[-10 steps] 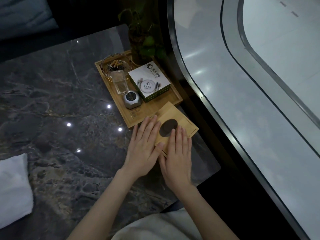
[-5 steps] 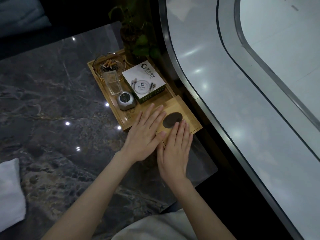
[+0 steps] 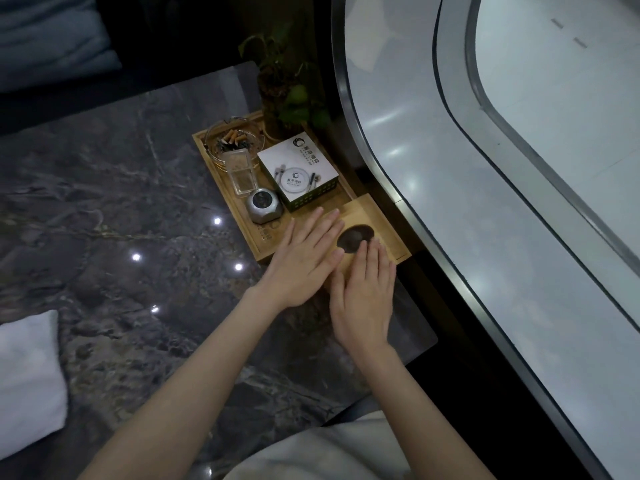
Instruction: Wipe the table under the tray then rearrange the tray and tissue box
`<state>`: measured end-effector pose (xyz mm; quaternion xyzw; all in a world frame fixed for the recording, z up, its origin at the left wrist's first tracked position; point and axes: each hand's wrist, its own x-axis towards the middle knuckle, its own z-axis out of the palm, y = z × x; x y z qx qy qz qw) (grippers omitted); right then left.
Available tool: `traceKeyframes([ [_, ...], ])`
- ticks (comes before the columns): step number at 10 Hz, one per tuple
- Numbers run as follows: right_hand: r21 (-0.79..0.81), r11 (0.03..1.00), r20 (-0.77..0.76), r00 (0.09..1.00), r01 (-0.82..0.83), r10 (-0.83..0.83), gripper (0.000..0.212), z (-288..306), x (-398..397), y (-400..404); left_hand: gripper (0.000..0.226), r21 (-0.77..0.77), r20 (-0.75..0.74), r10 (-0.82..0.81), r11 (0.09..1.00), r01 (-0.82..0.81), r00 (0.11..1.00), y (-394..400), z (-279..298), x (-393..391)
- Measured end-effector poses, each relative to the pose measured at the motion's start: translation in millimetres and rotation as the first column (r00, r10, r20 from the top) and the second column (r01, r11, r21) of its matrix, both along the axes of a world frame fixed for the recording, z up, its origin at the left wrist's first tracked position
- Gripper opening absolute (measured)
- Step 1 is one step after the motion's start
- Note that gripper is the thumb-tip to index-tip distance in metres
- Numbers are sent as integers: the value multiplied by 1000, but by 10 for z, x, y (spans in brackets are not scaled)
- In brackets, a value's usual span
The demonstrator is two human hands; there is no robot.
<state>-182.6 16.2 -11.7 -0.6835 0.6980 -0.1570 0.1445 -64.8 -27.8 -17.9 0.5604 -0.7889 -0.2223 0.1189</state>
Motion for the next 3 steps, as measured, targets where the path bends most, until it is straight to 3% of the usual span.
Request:
traceKeyframes([
  [1, -20, 1000, 74, 997, 7, -5, 50, 116, -43, -87, 58, 96, -234, 106, 992, -85, 966, 28, 86, 49],
  [2, 7, 995, 202, 975, -98, 95, 36, 214, 54, -195, 42, 143, -393, 237, 970, -196, 888, 165, 194, 206],
  [3, 18, 998, 291, 955, -66, 58, 25, 320, 185, -315, 29, 188, -455, 423, 906, -380, 784, 287, 330, 456],
])
